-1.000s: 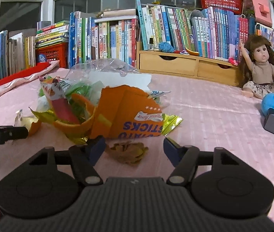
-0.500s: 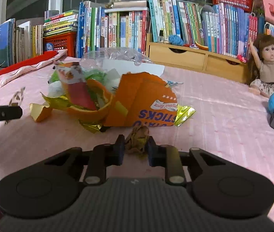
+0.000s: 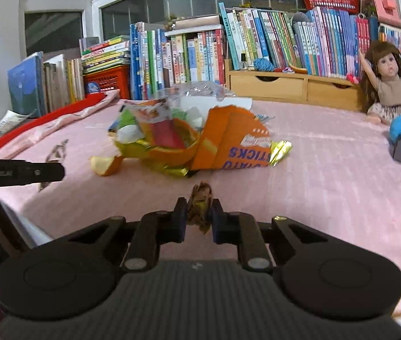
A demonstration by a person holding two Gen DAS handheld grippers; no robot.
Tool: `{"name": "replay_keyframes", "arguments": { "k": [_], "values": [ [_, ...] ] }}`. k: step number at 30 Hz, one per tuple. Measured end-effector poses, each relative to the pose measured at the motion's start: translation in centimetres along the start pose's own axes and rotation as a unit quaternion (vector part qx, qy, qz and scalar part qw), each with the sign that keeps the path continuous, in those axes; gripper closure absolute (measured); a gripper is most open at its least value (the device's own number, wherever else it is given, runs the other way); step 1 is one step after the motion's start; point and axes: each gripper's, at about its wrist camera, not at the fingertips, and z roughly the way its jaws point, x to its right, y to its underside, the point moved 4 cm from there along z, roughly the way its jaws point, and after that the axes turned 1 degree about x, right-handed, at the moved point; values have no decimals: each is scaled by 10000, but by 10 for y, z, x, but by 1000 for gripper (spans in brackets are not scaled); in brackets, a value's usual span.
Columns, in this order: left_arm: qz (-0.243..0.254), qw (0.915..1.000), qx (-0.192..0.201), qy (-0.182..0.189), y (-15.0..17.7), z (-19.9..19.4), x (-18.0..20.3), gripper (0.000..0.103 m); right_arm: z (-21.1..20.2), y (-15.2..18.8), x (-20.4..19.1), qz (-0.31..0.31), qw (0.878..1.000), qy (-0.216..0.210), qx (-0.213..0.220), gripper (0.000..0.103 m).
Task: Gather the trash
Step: 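Grasp the brown crumpled wrapper with the right tool while the left tool grasps the clear snack packet, then lower both held wrappers below the table edge into the black bin and open both tools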
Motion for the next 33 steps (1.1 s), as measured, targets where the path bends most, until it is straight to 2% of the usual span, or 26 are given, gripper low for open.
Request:
{"name": "replay_keyframes", "arguments": {
  "k": [4, 8, 13, 18, 21, 23, 25, 27, 31, 33],
  "values": [
    [-76, 9992, -321, 226, 14, -22, 1, 79, -28, 21, -6, 526, 9982, -251, -135, 82],
    [217, 9971, -590, 438, 34, -47, 10, 79, -54, 51, -18, 834, 9952, -396, -330, 82],
    [325, 9857, -1476, 744, 71, -57, 16, 79, -63, 90, -26, 991, 9912, -325, -820, 82],
    [413, 9768, -2027, 558, 107, -48, 10, 79, -56, 133, -31, 1217, 9819, -282, -1422, 82],
    [298, 9676, -2451, 534, 128, -37, 3, 79, -48, 157, -38, 1231, 9754, -293, -1807, 82],
    [301, 9585, -2785, 531, 141, -28, 0, 79, -42, 170, -43, 1235, 9704, -306, -2053, 82],
    [193, 9433, -3272, 524, 157, -14, -5, 79, -37, 178, -46, 1180, 9668, -313, -2244, 82],
    [-18, 9314, -3599, 548, 169, -7, -12, 79, -33, 184, -49, 1082, 9647, -304, -2381, 82],
    [186, 9262, -3754, 303, 185, 3, -17, 78, -29, 191, -51, 903, 9616, -284, -2576, 81],
    [174, 9229, -3831, 350, 189, 6, -17, 78, -28, 195, -50, 917, 9596, -312, -2642, 80]
  ]
}}
